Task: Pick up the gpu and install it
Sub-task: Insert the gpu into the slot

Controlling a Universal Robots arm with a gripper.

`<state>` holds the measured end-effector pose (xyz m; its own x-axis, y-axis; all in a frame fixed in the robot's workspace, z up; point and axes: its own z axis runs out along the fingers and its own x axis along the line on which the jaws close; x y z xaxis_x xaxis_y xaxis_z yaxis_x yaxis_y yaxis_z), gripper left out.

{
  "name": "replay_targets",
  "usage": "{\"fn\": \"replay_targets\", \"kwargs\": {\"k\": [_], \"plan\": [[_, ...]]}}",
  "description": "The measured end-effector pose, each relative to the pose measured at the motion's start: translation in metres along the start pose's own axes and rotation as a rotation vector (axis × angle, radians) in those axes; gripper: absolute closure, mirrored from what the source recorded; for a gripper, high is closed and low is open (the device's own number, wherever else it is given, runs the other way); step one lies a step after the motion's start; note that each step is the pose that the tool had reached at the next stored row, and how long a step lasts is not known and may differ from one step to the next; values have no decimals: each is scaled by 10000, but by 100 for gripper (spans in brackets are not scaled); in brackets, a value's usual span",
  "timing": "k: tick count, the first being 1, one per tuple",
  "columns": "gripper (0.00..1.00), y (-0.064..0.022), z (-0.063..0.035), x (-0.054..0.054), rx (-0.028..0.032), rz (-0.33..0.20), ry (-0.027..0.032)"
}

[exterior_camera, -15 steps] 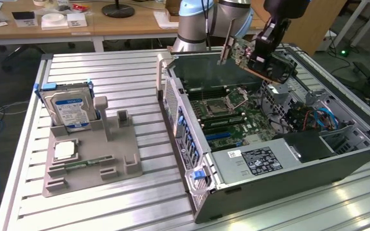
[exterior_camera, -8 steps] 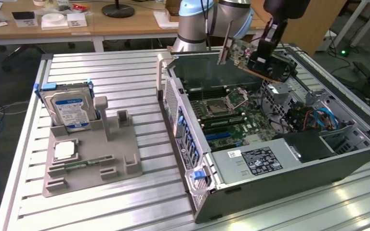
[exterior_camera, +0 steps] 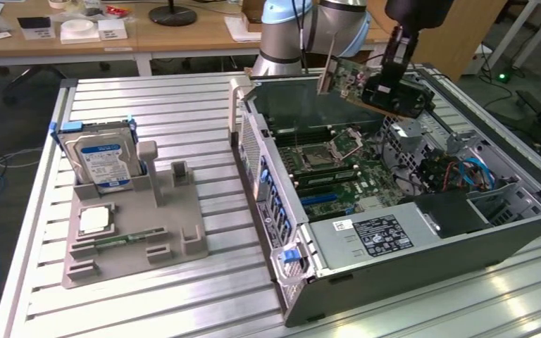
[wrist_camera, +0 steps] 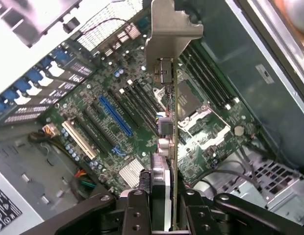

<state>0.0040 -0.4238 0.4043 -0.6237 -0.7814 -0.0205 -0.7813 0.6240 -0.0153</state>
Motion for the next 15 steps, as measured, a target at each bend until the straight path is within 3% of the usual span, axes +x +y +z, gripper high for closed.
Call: {"fn": "replay_targets", "kwargs": {"k": [15], "plan": [[72, 0, 21, 0, -35, -2662, -25]]}}
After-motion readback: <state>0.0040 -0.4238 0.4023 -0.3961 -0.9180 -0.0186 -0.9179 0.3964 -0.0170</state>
